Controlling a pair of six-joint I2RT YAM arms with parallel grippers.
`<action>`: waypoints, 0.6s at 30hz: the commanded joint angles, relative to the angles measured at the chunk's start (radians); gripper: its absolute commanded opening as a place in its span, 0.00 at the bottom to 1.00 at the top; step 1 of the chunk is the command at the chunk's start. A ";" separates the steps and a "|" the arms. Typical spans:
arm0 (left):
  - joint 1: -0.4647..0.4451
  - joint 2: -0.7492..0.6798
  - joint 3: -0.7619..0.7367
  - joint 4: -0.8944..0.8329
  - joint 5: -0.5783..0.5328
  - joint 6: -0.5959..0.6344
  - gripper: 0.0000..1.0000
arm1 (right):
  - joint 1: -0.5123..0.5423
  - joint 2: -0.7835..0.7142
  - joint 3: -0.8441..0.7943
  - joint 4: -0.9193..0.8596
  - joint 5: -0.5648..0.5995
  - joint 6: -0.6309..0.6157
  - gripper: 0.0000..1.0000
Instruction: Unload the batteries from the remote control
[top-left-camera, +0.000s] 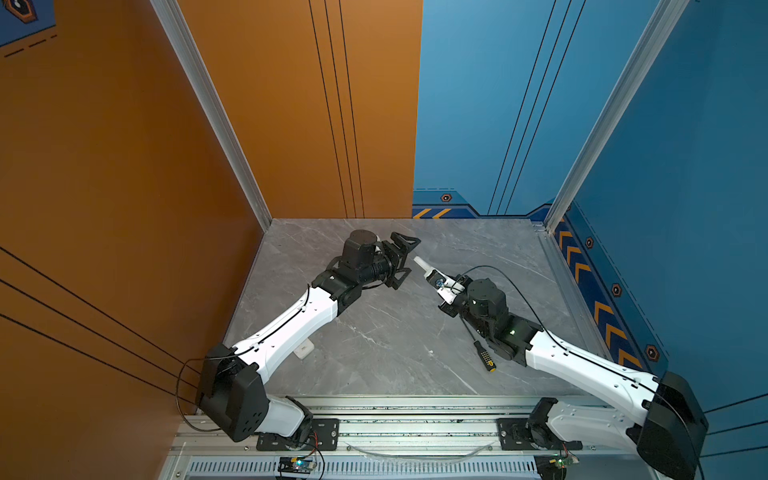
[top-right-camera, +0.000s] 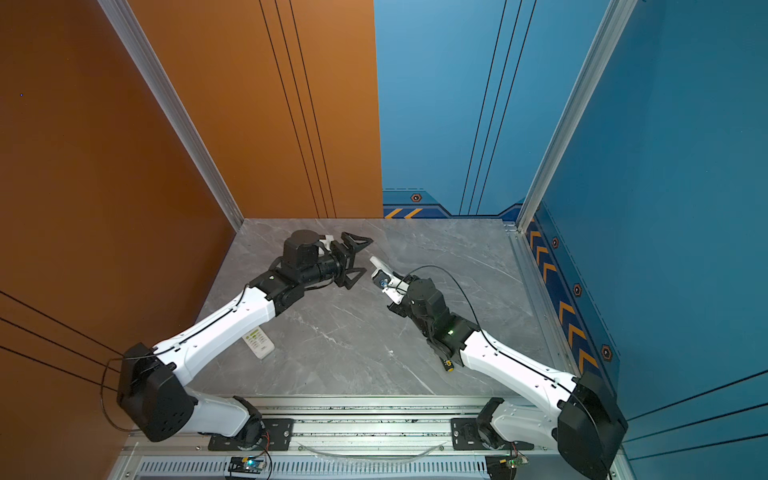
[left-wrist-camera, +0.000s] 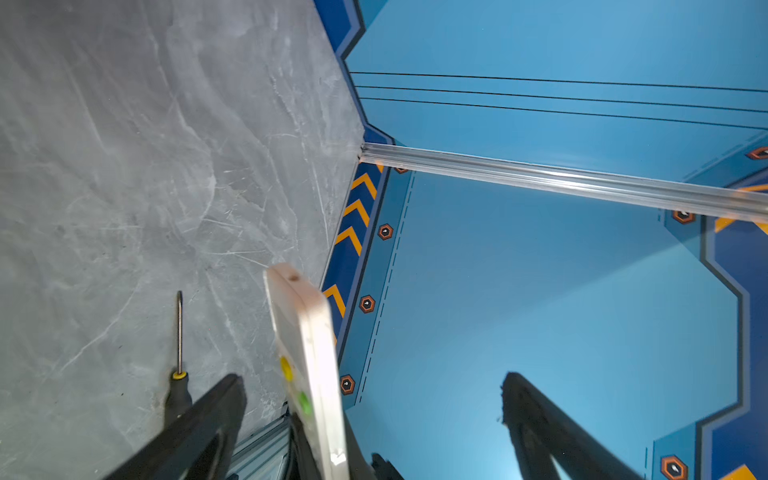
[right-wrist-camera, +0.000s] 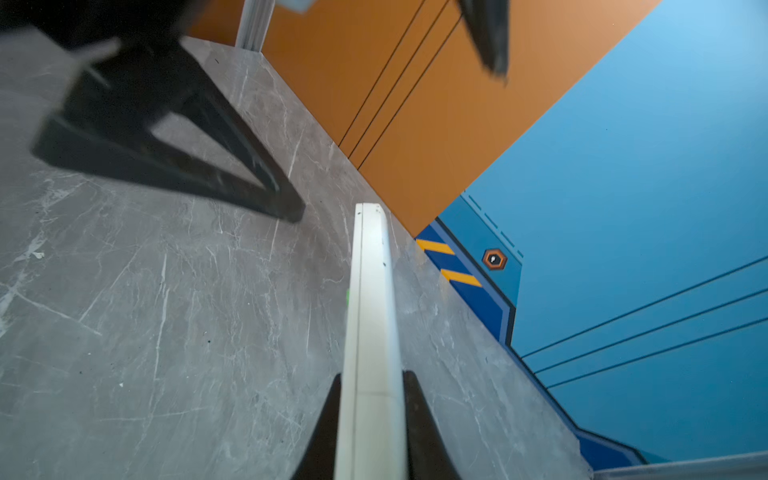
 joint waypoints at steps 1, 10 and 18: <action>-0.022 0.009 -0.029 0.041 -0.019 -0.058 0.98 | 0.043 -0.041 -0.020 0.144 0.025 -0.146 0.00; -0.044 0.055 -0.048 0.136 -0.061 -0.125 0.60 | 0.095 -0.077 -0.070 0.097 0.029 -0.242 0.00; -0.063 0.047 -0.075 0.137 -0.093 -0.134 0.05 | 0.090 -0.063 -0.088 0.098 0.037 -0.234 0.02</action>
